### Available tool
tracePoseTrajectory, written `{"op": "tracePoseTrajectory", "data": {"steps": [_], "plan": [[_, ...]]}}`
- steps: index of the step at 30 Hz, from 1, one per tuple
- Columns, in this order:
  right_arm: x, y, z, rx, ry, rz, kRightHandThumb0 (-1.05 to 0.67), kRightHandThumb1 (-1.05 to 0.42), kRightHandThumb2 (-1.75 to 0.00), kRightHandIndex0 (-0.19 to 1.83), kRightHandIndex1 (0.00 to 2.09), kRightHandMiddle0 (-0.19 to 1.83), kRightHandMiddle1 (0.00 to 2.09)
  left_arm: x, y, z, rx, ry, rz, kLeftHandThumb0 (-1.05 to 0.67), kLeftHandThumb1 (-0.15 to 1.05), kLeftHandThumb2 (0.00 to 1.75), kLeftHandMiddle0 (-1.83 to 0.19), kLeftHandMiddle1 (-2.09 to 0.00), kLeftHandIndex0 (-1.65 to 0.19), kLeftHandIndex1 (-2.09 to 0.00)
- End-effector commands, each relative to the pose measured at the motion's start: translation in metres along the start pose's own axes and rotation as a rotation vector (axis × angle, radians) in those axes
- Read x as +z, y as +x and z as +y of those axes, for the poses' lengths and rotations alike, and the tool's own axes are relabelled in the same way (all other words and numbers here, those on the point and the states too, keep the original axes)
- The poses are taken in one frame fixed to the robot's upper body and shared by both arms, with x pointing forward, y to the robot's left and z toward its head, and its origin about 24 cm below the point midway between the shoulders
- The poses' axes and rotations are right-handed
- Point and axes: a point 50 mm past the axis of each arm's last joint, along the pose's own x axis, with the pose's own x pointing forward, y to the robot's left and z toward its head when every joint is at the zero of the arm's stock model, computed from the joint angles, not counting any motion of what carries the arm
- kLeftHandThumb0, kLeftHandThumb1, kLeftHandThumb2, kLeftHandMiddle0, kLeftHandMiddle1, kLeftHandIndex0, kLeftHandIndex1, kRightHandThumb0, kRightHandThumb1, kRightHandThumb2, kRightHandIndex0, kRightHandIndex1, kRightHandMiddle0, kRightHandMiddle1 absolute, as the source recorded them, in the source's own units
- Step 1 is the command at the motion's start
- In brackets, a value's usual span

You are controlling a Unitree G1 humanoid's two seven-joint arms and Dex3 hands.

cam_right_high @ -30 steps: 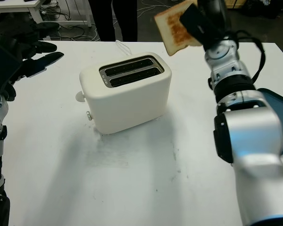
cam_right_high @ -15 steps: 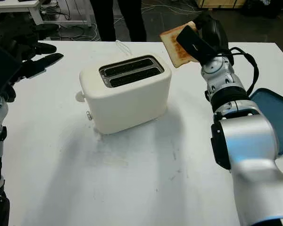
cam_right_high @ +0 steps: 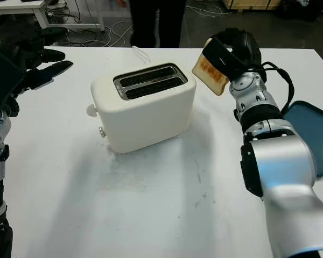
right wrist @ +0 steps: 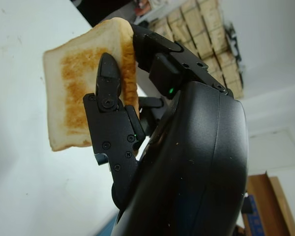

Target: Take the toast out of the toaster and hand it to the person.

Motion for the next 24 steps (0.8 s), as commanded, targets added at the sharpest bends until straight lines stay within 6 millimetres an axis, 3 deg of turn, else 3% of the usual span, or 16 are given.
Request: {"op": "tracePoseTrajectory", "data": {"steps": [1, 7, 8, 9, 11, 14, 17, 20, 24], "plan": [[-0.0042, -0.0017, 0.0030, 0.008, 0.013, 0.008, -0.19, -0.92, -0.32, 0.59, 1.74, 0.42, 1.59, 0.0004, -0.0025, 0.0015, 0.008, 0.005, -0.005, -0.50, 0.92, 0.03, -0.30, -0.82, -0.58, -0.13], [-0.0031, -0.0011, 0.0027, 0.018, 0.019, 0.011, -0.21, -0.92, -0.33, 0.62, 1.75, 0.35, 1.71, 0.0001, -0.0025, 0.0018, 0.011, 0.001, -0.003, -0.50, 0.92, 0.03, -0.30, -0.82, -0.58, -0.13], [-0.0030, -0.0010, 0.0023, 0.018, 0.028, 0.012, -0.21, -0.92, -0.33, 0.61, 1.75, 0.36, 1.62, 0.0001, -0.0025, 0.0018, 0.011, 0.001, -0.002, -0.50, 0.92, 0.03, -0.29, -0.82, -0.58, -0.13], [-0.0025, -0.0009, 0.0021, 0.018, 0.035, 0.010, -0.22, -0.92, -0.32, 0.55, 1.75, 0.38, 1.38, 0.0001, -0.0025, 0.0018, 0.011, 0.000, -0.002, -0.50, 0.92, 0.03, -0.29, -0.82, -0.58, -0.13], [-0.0019, -0.0007, 0.0020, 0.019, 0.020, 0.007, -0.22, -0.92, -0.33, 0.53, 1.75, 0.45, 1.23, 0.0001, -0.0024, 0.0017, 0.011, 0.001, -0.003, -0.50, 0.92, 0.03, -0.29, -0.82, -0.58, -0.13], [-0.0024, -0.0010, 0.0017, 0.023, 0.001, -0.008, -0.19, -0.92, -0.33, 0.53, 1.75, 0.44, 1.39, 0.0001, -0.0023, 0.0016, 0.010, 0.001, -0.003, -0.50, 0.92, 0.03, -0.29, -0.82, -0.58, -0.13], [-0.0026, -0.0012, 0.0014, 0.030, -0.015, -0.017, -0.19, -0.92, -0.35, 0.52, 1.75, 0.43, 1.42, 0.0002, -0.0022, 0.0015, 0.007, -0.003, -0.004, -0.50, 0.92, 0.03, -0.29, -0.82, -0.58, -0.13], [-0.0004, -0.0004, 0.0019, 0.026, -0.004, -0.006, -0.23, -0.92, -0.36, 0.53, 1.75, 0.43, 1.35, 0.0004, -0.0022, 0.0016, 0.008, 0.003, -0.004, -0.51, 0.92, 0.03, -0.30, -0.82, -0.58, -0.13], [0.0010, 0.0001, 0.0014, 0.035, -0.027, -0.012, -0.23, -0.92, -0.39, 0.46, 1.74, 0.48, 1.02, 0.0011, -0.0018, 0.0016, 0.006, 0.008, -0.004, -0.52, 0.92, 0.03, -0.29, -0.83, -0.58, -0.13]]}}
